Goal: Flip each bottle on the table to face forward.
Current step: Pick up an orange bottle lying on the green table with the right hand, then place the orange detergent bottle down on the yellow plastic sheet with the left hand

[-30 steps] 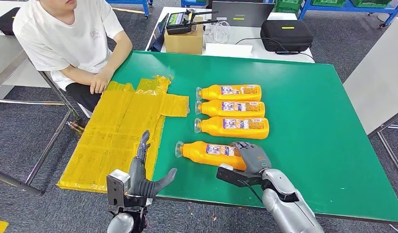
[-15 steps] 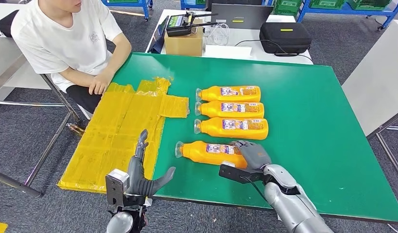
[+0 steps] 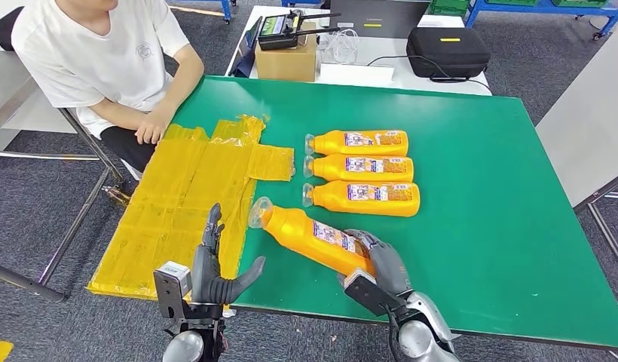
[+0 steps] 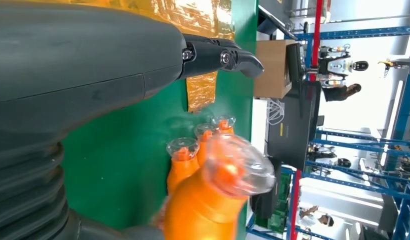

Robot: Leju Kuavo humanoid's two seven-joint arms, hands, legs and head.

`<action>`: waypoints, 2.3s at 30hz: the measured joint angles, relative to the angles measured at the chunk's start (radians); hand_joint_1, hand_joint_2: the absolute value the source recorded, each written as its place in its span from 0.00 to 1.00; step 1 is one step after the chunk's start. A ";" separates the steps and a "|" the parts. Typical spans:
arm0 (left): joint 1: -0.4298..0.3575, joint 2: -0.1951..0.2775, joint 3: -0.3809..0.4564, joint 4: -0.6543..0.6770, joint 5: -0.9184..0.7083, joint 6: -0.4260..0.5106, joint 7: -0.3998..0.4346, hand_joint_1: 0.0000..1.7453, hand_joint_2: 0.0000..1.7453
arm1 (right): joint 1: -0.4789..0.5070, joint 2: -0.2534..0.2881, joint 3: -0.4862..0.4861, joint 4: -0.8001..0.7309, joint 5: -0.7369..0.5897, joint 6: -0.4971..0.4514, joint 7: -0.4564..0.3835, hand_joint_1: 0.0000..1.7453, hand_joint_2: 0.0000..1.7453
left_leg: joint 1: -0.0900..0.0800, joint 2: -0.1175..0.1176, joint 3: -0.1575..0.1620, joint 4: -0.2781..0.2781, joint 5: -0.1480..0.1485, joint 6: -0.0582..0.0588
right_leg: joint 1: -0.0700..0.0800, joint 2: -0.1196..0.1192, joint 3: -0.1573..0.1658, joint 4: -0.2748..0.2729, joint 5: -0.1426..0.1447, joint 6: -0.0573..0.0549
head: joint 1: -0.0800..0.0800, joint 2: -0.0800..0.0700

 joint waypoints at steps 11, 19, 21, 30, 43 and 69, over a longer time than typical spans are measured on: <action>0.001 0.004 -0.022 -0.008 0.100 -0.095 0.055 0.00 1.00 | 0.111 0.118 -0.124 -0.239 -0.212 -0.068 -0.121 1.00 1.00 | 0.000 0.000 -0.005 0.000 0.000 0.000 | 0.000 0.000 -0.005 0.000 0.000 0.000 | 0.000 0.000; -0.006 0.020 -0.067 -0.008 0.050 -0.163 0.046 0.00 1.00 | 0.141 0.196 -0.108 -0.296 -0.242 -0.061 -0.154 1.00 1.00 | 0.000 0.000 -0.005 0.000 0.000 0.000 | 0.000 0.000 -0.005 0.000 0.000 0.000 | 0.000 0.000; -0.011 0.021 -0.077 -0.008 0.067 -0.204 0.031 0.00 1.00 | 0.139 0.207 -0.083 -0.290 -0.241 -0.049 -0.153 1.00 1.00 | 0.000 0.000 -0.005 0.000 0.000 0.000 | 0.000 0.000 -0.005 0.000 0.000 0.000 | 0.000 0.000; -0.030 0.021 -0.112 -0.040 0.144 -0.336 0.006 0.00 1.00 | 0.107 0.215 0.086 -0.160 -0.162 -0.070 -0.191 1.00 1.00 | 0.000 -0.001 -0.006 0.000 0.000 0.000 | 0.000 -0.001 -0.005 0.000 0.000 0.000 | 0.000 0.000; -0.039 0.029 -0.114 -0.057 0.148 -0.379 0.033 0.43 1.00 | 0.061 0.217 0.172 -0.066 -0.135 -0.090 -0.170 1.00 1.00 | 0.000 0.000 -0.006 0.000 0.000 0.000 | 0.000 -0.001 -0.006 0.000 0.000 0.000 | 0.000 0.000; -0.058 0.039 -0.084 0.001 0.122 -0.418 0.073 1.00 1.00 | 0.062 0.216 0.168 -0.013 -0.132 -0.091 -0.181 0.00 0.00 | 0.000 -0.001 -0.006 0.000 0.000 0.000 | 0.000 -0.001 -0.006 0.000 0.000 0.000 | 0.000 0.000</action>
